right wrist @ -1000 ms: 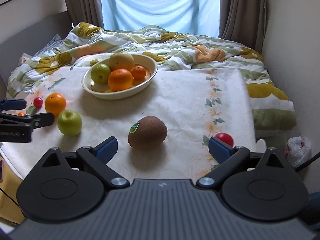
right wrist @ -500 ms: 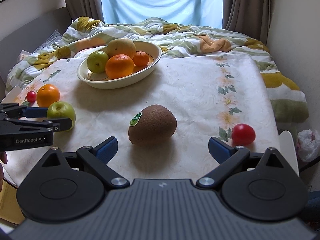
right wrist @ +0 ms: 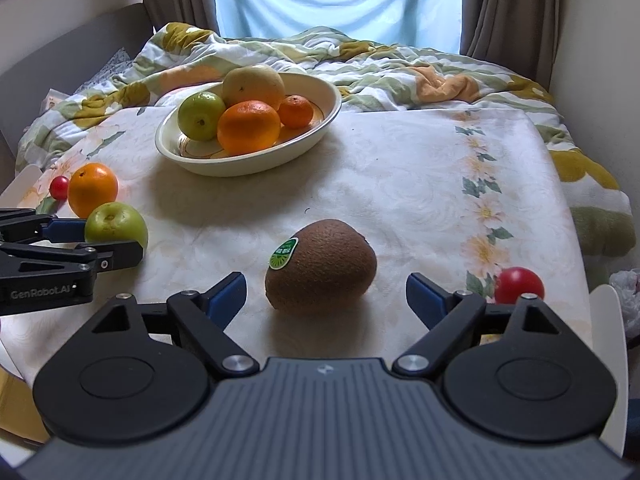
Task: Organize fruits
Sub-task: 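Grasp the green apple with the left gripper while the right gripper grasps the brown kiwi, then carry the green apple and kiwi over the white bowl with both grippers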
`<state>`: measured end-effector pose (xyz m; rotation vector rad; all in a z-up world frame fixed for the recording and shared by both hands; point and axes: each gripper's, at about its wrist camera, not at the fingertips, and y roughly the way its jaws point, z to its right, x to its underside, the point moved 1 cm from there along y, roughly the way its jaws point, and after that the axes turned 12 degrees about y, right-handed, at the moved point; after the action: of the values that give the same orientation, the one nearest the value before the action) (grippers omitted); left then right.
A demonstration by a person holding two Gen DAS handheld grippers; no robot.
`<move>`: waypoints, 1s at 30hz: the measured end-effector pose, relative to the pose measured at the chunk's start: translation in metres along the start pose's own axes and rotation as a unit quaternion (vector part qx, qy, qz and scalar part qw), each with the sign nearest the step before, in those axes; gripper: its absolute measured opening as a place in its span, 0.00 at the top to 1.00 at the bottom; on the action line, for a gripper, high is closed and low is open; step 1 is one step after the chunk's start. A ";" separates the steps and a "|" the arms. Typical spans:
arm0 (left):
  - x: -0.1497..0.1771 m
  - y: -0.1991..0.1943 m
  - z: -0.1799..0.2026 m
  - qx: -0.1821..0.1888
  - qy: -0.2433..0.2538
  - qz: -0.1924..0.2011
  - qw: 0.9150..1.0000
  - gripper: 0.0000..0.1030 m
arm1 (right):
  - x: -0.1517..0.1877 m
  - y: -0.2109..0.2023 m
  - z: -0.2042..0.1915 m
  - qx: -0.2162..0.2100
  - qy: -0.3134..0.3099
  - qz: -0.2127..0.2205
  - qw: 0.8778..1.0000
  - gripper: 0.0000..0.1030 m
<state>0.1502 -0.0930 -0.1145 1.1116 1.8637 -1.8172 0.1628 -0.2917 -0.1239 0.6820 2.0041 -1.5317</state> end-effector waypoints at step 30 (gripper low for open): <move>0.000 -0.039 -0.013 -0.015 -0.024 0.017 0.999 0.44 | -0.013 0.000 -0.020 -0.003 -0.001 -0.015 1.000 0.26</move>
<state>0.1266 -0.0765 -0.0849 1.0743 1.8267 -1.7760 0.1709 -0.2731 -0.1108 0.6508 2.0249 -1.5432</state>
